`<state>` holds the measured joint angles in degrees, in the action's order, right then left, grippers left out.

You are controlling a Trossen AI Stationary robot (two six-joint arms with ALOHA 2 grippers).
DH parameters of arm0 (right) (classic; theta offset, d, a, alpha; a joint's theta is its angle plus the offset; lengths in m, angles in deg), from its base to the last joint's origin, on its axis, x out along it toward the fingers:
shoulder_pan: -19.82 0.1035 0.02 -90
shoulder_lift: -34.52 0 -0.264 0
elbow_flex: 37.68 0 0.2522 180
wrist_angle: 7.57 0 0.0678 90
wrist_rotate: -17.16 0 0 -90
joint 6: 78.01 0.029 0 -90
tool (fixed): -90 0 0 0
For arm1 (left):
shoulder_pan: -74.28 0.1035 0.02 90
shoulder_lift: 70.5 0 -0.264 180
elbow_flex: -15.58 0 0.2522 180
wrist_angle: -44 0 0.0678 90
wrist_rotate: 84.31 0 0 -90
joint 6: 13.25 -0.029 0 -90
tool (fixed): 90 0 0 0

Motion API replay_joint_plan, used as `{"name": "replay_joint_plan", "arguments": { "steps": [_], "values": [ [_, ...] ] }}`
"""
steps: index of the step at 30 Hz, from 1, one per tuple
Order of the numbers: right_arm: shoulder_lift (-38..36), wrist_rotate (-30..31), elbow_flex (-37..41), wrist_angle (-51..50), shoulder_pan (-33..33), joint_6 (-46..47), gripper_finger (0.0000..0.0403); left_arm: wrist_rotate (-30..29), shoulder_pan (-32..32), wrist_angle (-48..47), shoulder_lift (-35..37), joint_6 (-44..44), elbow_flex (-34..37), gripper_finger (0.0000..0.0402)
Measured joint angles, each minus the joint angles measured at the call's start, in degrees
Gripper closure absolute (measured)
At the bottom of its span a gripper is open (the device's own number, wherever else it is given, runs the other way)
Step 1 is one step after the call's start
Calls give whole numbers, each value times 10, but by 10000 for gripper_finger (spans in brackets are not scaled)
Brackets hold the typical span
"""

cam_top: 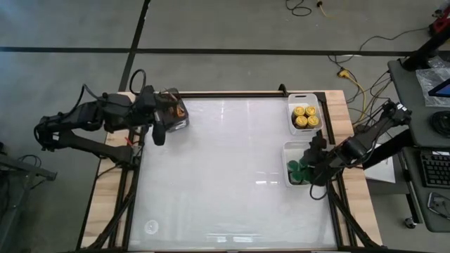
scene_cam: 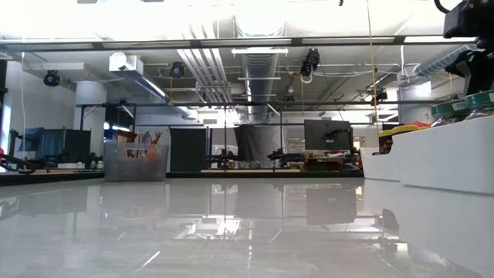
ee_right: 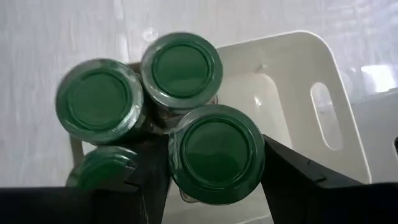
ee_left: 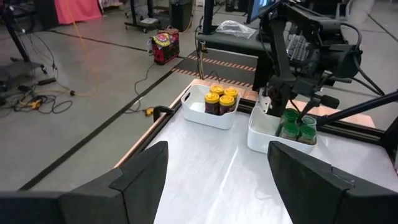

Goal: Sort spices by type
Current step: Put the green seasoning bottle into the bottom white bin

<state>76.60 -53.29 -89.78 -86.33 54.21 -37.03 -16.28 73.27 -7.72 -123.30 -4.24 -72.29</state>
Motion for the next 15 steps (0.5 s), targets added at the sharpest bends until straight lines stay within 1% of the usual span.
{"name": "replay_joint_plan", "arguments": {
  "steps": [2, 8, 15],
  "values": [
    [0, 0, 0, 0, 0, 2, 204, 0, 0, 0, 3, -7, 0, 141],
    [0, -1, 0, 11, 0, -4, 183, 0, 0, -4, 12, -17, 0, 141],
    [0, -5, 0, 27, 0, -12, 188, 0, 0, -17, 21, -17, 0, 141]
  ]
}}
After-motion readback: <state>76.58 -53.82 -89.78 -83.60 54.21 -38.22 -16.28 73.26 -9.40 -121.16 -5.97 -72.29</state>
